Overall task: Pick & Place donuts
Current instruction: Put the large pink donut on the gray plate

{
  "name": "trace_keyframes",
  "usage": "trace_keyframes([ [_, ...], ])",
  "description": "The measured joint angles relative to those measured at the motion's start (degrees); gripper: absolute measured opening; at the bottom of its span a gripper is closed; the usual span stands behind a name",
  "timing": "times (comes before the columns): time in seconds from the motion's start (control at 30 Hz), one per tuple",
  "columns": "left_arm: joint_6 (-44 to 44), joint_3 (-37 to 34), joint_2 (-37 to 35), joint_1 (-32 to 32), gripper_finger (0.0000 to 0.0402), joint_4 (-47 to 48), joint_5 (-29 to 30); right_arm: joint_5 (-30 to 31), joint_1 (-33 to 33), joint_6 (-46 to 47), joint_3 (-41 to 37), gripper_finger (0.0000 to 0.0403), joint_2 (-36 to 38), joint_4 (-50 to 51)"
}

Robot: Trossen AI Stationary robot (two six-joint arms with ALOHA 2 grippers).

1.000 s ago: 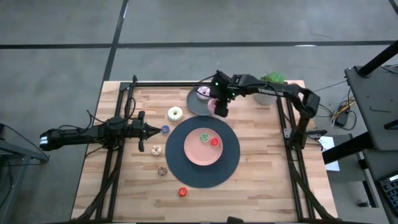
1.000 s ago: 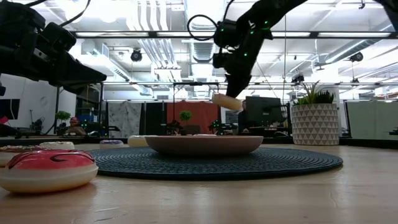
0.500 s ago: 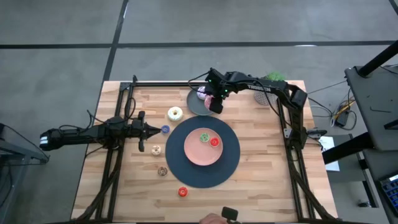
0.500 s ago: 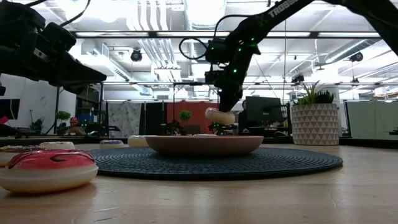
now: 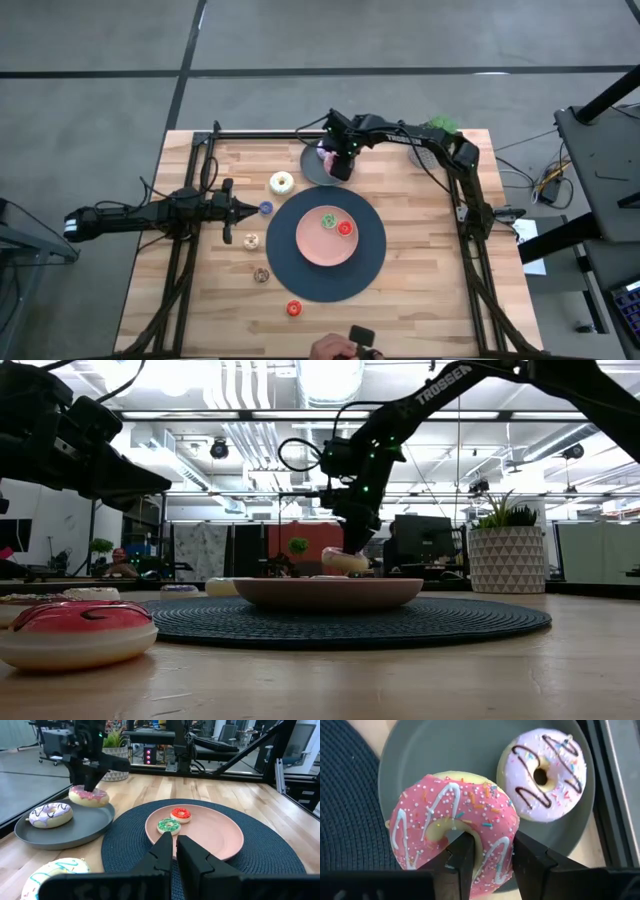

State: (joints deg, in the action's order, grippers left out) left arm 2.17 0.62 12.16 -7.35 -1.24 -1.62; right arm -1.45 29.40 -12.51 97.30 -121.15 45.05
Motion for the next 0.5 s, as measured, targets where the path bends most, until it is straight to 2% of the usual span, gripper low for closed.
trace_keyframes([
  [0.5, 0.00, 0.01, 0.01, -0.01, 0.0000, 0.01, 0.01, 0.07, 1.99, -0.13, -1.30, 0.0106, 0.01, -0.37],
])
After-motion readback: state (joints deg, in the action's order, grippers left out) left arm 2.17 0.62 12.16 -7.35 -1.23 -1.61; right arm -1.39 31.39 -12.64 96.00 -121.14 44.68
